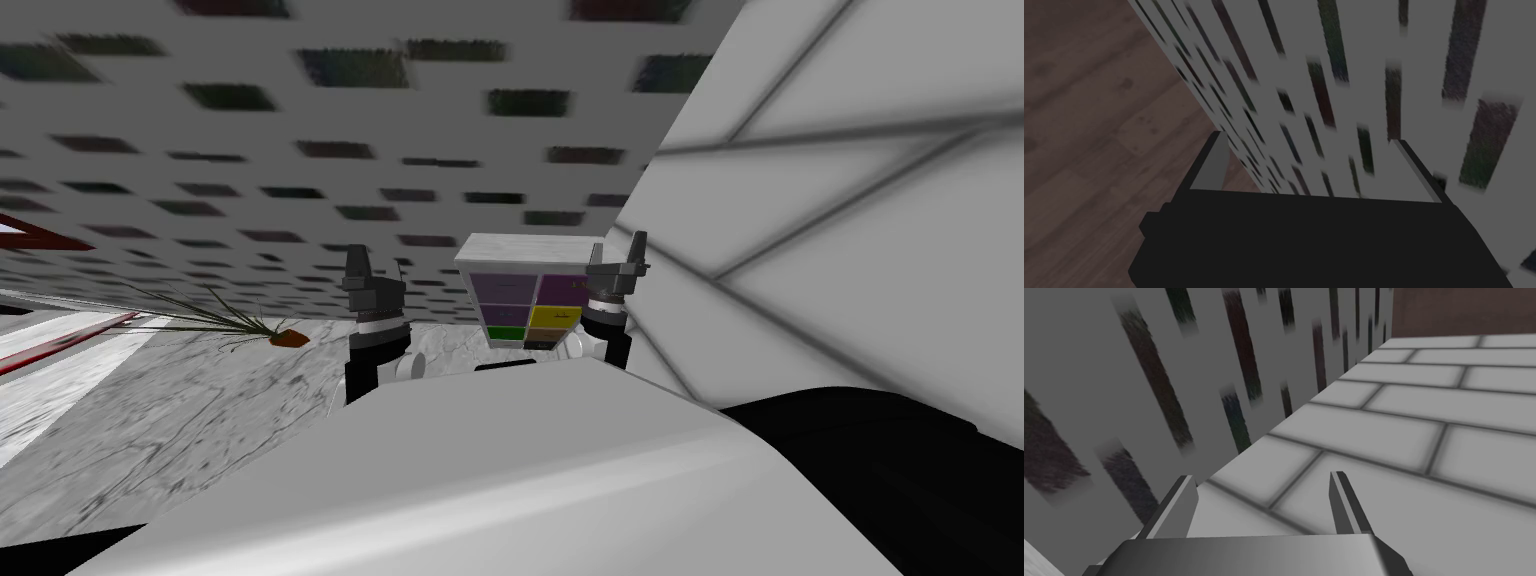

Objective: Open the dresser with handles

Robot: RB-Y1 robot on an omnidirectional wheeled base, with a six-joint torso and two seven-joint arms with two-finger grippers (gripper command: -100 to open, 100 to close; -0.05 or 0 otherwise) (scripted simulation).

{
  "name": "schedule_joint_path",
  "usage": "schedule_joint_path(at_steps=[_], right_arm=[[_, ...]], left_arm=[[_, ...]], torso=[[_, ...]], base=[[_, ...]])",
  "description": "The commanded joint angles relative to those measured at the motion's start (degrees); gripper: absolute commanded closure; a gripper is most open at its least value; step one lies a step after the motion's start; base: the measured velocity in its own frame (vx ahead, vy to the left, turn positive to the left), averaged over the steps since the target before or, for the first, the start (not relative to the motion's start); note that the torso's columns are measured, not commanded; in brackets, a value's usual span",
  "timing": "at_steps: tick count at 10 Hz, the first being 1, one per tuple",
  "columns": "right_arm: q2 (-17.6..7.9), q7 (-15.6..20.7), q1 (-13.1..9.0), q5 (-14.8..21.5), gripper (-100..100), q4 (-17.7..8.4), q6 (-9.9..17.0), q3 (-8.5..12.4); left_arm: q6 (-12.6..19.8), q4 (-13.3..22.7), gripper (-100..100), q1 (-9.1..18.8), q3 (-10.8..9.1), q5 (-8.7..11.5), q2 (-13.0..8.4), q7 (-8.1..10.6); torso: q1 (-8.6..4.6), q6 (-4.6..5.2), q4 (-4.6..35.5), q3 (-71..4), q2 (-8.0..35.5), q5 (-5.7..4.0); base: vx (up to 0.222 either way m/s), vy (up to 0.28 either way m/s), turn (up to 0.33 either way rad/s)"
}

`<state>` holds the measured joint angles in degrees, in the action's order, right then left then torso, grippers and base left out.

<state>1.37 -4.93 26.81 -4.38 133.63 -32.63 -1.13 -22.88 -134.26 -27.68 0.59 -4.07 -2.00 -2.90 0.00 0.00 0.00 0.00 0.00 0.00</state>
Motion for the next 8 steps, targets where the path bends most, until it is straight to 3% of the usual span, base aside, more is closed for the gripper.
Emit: schedule_joint_path(at_steps=[1,8], right_arm=[[0.0,0.0,0.0,0.0,0,0.0,0.0,0.0],[0.0,0.0,0.0,0.0,0,0.0,0.0,0.0]], left_arm=[[0.0,0.0,0,0.0,0.00,0.0,0.0,0.00],[0.0,0.0,0,0.0,0.00,0.0,0.0,0.00]], torso=[[0.00,0.00,2.3,-4.7,2.3,0.00],[0.00,0.00,31.1,-62.3,31.2,0.00]], base=[[0.000,0.000,0.000],[0.000,0.000,0.000]])
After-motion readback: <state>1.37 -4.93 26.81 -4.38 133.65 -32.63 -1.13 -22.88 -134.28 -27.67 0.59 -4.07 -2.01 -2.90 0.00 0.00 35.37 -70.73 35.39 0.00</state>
